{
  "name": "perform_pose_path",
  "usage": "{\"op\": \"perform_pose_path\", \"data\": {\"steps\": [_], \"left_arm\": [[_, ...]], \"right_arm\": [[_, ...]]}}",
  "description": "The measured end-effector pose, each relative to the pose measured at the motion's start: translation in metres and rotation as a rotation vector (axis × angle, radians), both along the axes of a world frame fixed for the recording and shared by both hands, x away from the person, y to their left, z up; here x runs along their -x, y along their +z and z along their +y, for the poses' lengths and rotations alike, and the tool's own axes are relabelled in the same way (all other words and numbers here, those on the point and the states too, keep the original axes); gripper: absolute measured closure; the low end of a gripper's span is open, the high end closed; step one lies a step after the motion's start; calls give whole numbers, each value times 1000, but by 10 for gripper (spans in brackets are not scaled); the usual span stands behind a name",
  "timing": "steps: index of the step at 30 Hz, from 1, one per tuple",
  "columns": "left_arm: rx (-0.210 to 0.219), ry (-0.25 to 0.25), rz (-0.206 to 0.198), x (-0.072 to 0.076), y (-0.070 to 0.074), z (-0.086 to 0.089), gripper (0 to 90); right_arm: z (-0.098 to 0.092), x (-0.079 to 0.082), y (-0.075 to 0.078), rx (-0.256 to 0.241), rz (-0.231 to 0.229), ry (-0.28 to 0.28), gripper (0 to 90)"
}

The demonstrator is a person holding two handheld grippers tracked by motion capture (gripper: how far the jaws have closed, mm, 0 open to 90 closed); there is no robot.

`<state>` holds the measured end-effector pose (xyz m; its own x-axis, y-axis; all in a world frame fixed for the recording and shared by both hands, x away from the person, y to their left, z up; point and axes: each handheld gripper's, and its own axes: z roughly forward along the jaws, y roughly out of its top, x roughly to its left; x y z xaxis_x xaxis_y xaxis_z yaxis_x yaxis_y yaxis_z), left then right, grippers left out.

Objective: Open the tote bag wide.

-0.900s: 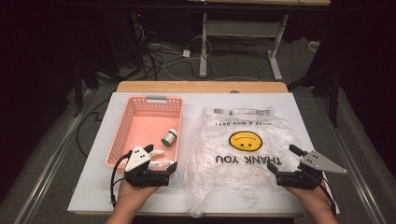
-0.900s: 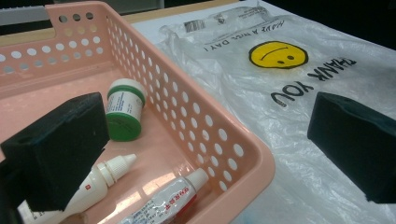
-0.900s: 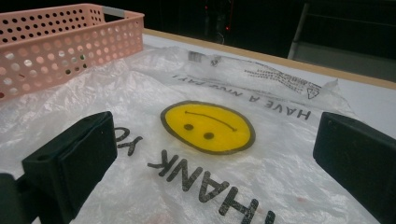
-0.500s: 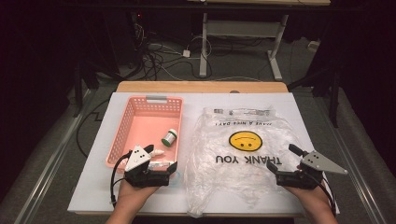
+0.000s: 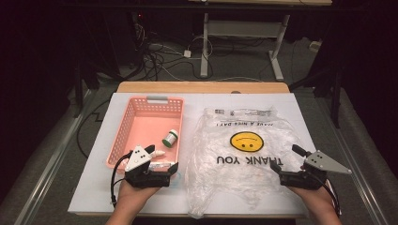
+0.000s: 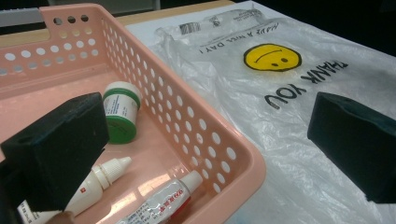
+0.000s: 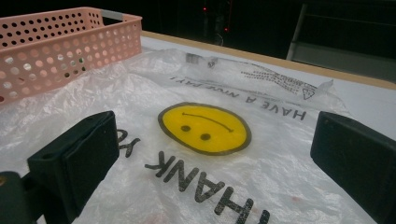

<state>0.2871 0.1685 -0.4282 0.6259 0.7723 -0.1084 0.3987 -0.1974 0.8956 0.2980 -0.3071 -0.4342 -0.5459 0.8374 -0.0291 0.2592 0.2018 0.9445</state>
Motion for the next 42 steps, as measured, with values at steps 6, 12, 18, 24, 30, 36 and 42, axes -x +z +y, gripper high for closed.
{"op": "perform_pose_path", "data": {"steps": [6,12,18,24,30,36,42], "left_arm": [[-46,3,-5,1,4,-3,0],[-39,-13,10,1,5,-4,0],[-30,-17,19,4,10,-2,0],[-54,-40,26,4,5,1,0],[-14,-44,11,8,6,-1,0],[-34,-72,-11,12,7,-9,0],[-22,-68,2,12,5,-7,0]], "right_arm": [[-3,-2,1,9,5,-16,31],[-15,-3,3,16,20,-48,78],[-36,1,4,52,59,-105,166],[-70,11,-4,45,160,-198,246],[-89,-12,-14,56,226,-239,365],[-85,-81,-12,42,252,-220,475],[-78,-134,-11,57,273,-227,503]]}}
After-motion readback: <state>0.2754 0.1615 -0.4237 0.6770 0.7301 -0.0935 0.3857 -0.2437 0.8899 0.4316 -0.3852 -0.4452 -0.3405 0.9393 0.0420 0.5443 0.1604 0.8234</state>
